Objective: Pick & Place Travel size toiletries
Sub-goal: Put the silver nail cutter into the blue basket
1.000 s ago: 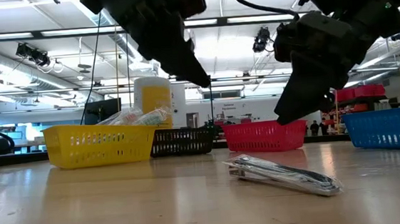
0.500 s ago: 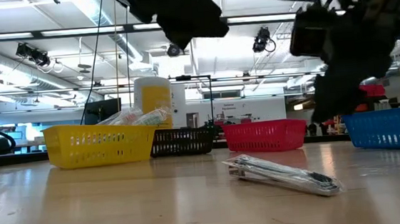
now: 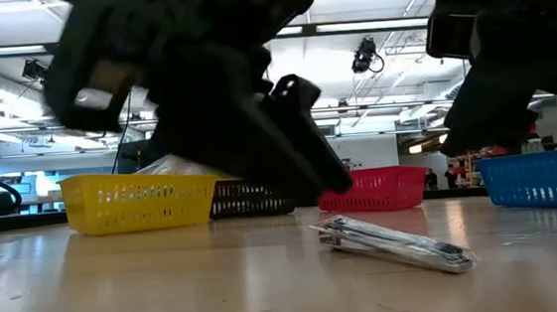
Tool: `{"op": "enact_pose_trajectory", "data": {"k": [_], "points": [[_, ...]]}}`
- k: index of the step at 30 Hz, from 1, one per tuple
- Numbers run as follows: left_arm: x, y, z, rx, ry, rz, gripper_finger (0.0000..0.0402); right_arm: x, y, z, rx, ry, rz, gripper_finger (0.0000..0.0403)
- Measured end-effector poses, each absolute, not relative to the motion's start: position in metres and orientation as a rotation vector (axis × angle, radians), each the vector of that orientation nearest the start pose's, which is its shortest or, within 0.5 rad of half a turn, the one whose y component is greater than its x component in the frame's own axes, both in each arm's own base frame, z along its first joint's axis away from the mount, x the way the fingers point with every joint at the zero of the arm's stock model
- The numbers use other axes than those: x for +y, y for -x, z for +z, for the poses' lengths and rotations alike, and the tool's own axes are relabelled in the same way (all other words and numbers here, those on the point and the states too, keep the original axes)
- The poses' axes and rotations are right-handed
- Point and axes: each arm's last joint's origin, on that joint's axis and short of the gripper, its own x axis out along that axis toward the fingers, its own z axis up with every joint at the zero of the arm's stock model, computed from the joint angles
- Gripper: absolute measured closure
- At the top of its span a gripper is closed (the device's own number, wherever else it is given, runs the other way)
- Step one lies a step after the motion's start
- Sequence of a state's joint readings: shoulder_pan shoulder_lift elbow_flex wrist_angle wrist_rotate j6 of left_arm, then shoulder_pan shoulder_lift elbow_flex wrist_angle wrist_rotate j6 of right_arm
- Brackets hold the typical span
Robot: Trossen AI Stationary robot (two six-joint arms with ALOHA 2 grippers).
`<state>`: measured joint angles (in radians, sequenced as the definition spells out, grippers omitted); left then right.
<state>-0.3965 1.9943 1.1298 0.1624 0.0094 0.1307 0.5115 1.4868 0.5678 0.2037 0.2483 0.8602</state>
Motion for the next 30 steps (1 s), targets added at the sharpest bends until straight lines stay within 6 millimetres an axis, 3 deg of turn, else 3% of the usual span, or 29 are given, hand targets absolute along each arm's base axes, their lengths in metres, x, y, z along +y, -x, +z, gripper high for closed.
{"op": "enact_pose_trajectory", "data": {"k": [5, 11, 18, 23, 30], "points": [[-0.167, -0.379, 0.119, 0.606, -0.440, -0.483, 0.0183, 0.132, -0.232, 0.147, 0.689, -0.560, -0.056, 0.0247], [-0.159, -0.384, 0.104, 0.631, -0.420, -0.457, 0.0182, 0.139, -0.229, 0.147, 0.667, -0.543, -0.060, 0.0247], [-0.148, -0.389, 0.104, 0.637, -0.396, -0.436, 0.0186, 0.140, -0.228, 0.148, 0.650, -0.530, -0.074, 0.0247], [-0.141, -0.391, 0.103, 0.654, -0.356, -0.408, 0.0223, 0.140, -0.228, 0.148, 0.641, -0.527, -0.084, 0.0247], [-0.135, -0.393, 0.103, 0.663, -0.335, -0.372, 0.0308, 0.139, -0.228, 0.148, 0.622, -0.520, -0.109, 0.0247]]}}
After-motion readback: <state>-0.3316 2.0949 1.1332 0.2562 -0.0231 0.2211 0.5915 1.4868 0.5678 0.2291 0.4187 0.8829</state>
